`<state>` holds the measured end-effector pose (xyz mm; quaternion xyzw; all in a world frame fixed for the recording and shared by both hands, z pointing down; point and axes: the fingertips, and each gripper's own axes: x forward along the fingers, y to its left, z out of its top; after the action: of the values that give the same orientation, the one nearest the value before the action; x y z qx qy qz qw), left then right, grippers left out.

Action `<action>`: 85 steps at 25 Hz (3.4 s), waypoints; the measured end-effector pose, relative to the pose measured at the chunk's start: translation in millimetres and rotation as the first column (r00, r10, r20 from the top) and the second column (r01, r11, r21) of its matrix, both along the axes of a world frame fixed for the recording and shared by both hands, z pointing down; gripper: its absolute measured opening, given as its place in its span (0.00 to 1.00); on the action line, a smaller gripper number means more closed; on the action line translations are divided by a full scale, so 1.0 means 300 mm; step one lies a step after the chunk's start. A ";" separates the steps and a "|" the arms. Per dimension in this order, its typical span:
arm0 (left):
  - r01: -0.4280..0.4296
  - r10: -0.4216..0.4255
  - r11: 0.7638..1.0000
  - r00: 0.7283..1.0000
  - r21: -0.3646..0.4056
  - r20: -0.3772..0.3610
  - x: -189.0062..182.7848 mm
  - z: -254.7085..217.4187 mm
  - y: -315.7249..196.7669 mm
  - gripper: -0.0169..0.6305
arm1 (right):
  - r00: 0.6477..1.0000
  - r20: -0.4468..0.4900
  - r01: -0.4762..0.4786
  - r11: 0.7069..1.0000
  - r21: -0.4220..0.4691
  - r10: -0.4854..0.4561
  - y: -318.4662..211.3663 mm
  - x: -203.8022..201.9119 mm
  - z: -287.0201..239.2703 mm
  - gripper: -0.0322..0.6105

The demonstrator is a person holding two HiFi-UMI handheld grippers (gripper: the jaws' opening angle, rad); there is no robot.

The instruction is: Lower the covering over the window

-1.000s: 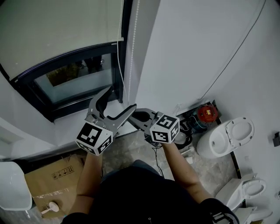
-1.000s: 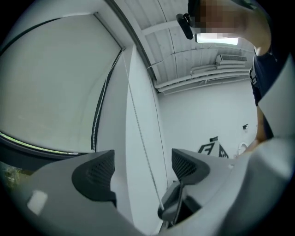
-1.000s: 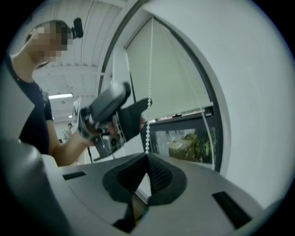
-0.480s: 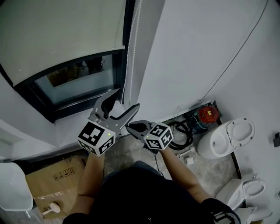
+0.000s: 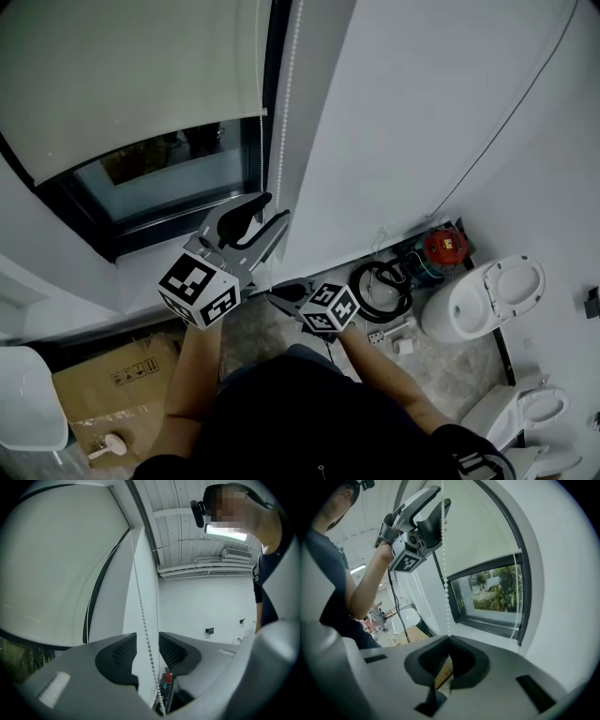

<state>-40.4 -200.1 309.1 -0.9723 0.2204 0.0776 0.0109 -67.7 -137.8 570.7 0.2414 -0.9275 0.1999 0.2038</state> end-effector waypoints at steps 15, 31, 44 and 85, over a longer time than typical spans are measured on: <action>-0.034 0.033 0.995 0.999 -0.097 -0.018 0.123 0.014 -0.005 0.05 | 1.000 0.000 0.010 1.000 -0.015 -0.010 -0.009 0.130 0.008 0.07; 0.024 -0.007 0.949 0.998 -0.316 0.056 0.182 0.274 0.024 0.05 | 0.981 -0.157 0.091 0.988 -0.122 -0.110 0.103 0.241 0.218 0.07; 0.055 -0.071 0.931 0.997 -0.362 -0.032 0.177 0.311 0.017 0.04 | 0.982 -0.115 0.141 0.988 -0.065 -0.148 0.138 0.295 0.180 0.12; -0.010 0.000 0.891 1.000 -0.454 -0.021 0.221 0.458 0.185 0.05 | 0.953 0.293 -0.079 0.874 0.480 -0.075 -0.180 0.235 -0.946 0.07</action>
<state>25.9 -144.7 446.4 -0.9476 0.2302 0.0340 -0.2191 2.7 -191.7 286.9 0.2524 -0.9676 -0.0050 -0.0079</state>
